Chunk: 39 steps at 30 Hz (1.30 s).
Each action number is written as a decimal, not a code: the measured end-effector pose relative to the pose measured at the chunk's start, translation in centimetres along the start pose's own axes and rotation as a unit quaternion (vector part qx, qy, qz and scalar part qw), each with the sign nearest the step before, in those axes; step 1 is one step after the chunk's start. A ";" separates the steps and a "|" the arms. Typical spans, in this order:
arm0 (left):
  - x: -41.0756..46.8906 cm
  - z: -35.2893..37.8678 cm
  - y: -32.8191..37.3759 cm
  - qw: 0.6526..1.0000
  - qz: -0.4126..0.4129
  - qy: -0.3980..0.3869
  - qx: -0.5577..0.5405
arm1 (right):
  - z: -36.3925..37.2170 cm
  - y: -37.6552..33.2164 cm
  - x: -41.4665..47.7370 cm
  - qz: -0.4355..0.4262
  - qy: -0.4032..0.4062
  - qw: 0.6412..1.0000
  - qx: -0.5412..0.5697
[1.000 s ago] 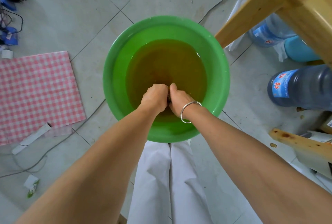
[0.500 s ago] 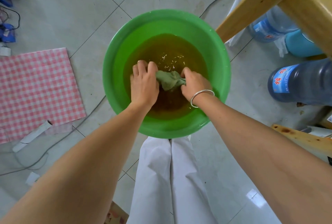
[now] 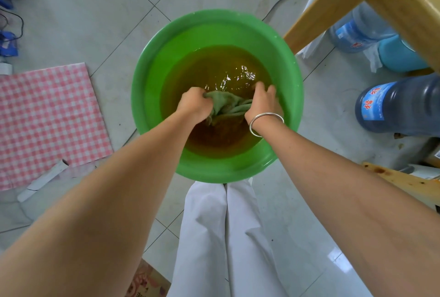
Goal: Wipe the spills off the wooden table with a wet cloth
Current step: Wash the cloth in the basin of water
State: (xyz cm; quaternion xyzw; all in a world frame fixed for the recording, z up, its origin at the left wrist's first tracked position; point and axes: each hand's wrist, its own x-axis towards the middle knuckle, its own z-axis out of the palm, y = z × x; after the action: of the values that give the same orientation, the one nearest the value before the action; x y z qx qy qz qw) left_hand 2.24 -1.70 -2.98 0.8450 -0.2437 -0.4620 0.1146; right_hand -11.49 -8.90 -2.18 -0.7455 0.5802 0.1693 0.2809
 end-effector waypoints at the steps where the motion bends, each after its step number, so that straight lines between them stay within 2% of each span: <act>1: 0.1 -0.3 -0.2 0.998 -0.034 0.029 -0.048 | 0.0 0.2 -0.1 -0.024 0.031 0.999 -0.034; 3: 0.1 -0.3 -0.6 0.993 -0.059 0.085 -0.055 | 0.2 0.5 -0.3 -0.097 0.100 0.988 -0.072; 5: 0.0 0.3 -1.0 0.992 -0.017 0.122 0.011 | 0.4 0.3 -0.2 -0.161 0.109 0.979 -0.063; 8: -0.8 1.4 -1.0 0.970 0.114 0.162 0.142 | 1.3 0.0 0.0 -0.192 -0.020 0.978 -0.073; 10: -1.1 2.3 -1.2 0.959 0.159 0.132 0.192 | 1.8 0.0 0.1 -0.175 -0.073 0.978 -0.088; 13: -1.1 2.7 -1.6 0.978 0.101 0.069 0.170 | 2.3 -0.1 -0.1 -0.136 -0.071 0.984 -0.096; 17: -0.7 2.1 -2.0 0.988 0.042 0.029 0.146 | 2.4 0.2 -0.1 -0.099 -0.041 0.987 -0.123; 20: -0.2 1.9 -2.1 0.995 0.008 0.042 0.087 | 1.9 0.1 0.0 -0.059 -0.094 0.992 -0.056; 22: -0.3 2.1 -1.8 0.997 -0.002 0.051 0.051 | 1.5 -0.5 0.2 -0.035 -0.110 0.992 0.049; 24: -0.9 2.2 -1.2 0.998 0.009 0.056 -0.012 | 1.0 -1.7 0.1 0.001 -0.126 0.972 0.197; 26: -1.5 1.8 -0.3 0.985 -0.013 0.063 -0.158 | 0.2 -2.8 -0.2 0.088 -0.145 0.916 0.364; 28: -2.0 1.1 0.8 0.946 -0.084 0.043 -0.309 | -0.7 -3.5 -0.6 0.165 -0.160 0.831 0.507; 29: -2.3 0.7 1.3 0.921 -0.122 0.012 -0.370 | -1.0 -3.7 -1.0 0.172 -0.164 0.801 0.550; 30: -2.5 0.3 1.8 0.895 -0.156 -0.026 -0.418 | -1.2 -3.8 -1.2 0.162 -0.160 0.795 0.562; 31: -2.6 0.0 2.1 0.873 -0.177 -0.058 -0.451 | -1.3 -3.8 -1.5 0.147 -0.146 0.807 0.553; 33: -2.9 -0.2 2.5 0.857 -0.188 -0.105 -0.469 | -1.1 -3.8 -2.0 0.107 -0.115 0.850 0.502; 34: -3.0 -0.3 2.7 0.856 -0.192 -0.127 -0.462 | -1.0 -3.8 -2.2 0.087 -0.110 0.860 0.490; 37: -3.2 -0.4 2.2 0.843 -0.213 -0.185 -0.457 | -0.8 -3.5 -2.8 0.068 -0.145 0.843 0.514; 39: -3.2 -0.4 1.7 0.834 -0.207 -0.187 -0.475 | -0.9 -2.7 -3.0 0.068 -0.175 0.817 0.545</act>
State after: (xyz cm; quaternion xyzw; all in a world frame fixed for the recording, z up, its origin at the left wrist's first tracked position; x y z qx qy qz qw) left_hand 0.59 -1.57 0.25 0.6145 0.1701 -0.6832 0.3559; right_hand -9.73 -6.69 0.89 -0.3864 0.5677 -0.0283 0.7264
